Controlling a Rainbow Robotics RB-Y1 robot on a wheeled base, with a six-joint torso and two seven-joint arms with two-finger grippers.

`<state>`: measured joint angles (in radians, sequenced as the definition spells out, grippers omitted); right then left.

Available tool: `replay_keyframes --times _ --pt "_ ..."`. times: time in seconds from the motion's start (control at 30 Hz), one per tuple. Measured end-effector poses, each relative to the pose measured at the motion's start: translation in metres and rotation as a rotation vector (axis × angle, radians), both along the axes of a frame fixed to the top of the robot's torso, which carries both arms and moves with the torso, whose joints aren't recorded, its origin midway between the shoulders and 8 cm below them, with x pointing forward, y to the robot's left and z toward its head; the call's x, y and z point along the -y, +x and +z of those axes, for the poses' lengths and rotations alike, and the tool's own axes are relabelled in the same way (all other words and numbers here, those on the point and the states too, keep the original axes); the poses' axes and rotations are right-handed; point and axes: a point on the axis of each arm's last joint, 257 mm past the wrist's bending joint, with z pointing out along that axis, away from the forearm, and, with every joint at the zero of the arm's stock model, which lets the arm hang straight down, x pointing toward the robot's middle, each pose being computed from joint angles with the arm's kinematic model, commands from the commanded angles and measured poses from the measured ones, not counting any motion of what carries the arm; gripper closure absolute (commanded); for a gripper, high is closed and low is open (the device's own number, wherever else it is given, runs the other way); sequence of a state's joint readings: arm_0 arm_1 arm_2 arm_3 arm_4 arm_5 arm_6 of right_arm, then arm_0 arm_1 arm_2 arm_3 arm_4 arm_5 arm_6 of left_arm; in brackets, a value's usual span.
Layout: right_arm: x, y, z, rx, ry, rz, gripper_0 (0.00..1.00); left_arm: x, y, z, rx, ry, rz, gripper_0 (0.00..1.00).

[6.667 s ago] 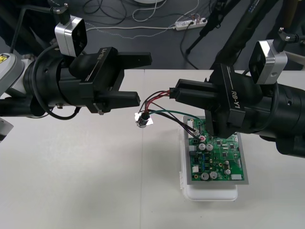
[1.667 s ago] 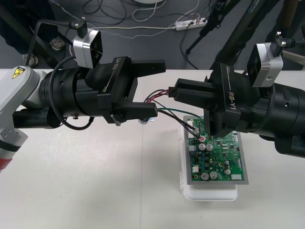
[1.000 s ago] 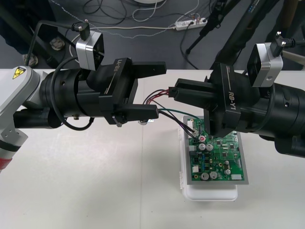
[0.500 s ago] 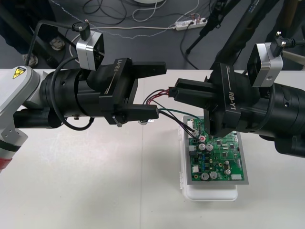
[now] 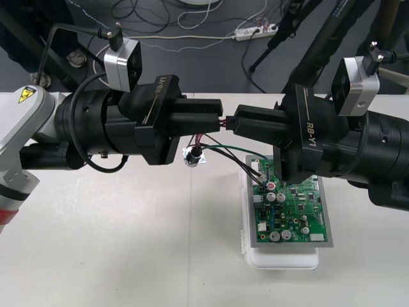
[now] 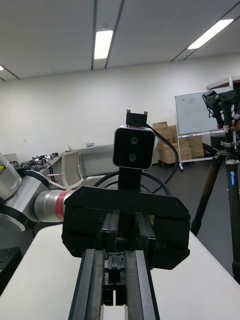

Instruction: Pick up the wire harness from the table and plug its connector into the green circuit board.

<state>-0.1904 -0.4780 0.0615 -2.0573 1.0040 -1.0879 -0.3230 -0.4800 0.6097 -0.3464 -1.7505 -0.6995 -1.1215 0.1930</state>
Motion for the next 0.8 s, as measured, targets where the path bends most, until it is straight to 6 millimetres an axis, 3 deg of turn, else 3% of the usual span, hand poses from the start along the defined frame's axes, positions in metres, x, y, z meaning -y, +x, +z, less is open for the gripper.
replay_keyframes --times 0.67,0.73,0.8 --pt "0.0009 0.0097 0.0003 -0.007 0.0 -0.004 1.0 0.0005 0.0035 0.0011 -0.004 -0.004 0.013 1.0" --pt "0.001 0.0097 0.0003 -0.007 0.0 -0.004 0.96 0.0005 0.0035 0.0011 -0.004 -0.004 0.013 1.0" --pt "0.001 0.0098 0.0003 -0.007 0.0 -0.004 0.53 0.0005 0.0035 0.0011 -0.004 -0.004 0.014 1.0"
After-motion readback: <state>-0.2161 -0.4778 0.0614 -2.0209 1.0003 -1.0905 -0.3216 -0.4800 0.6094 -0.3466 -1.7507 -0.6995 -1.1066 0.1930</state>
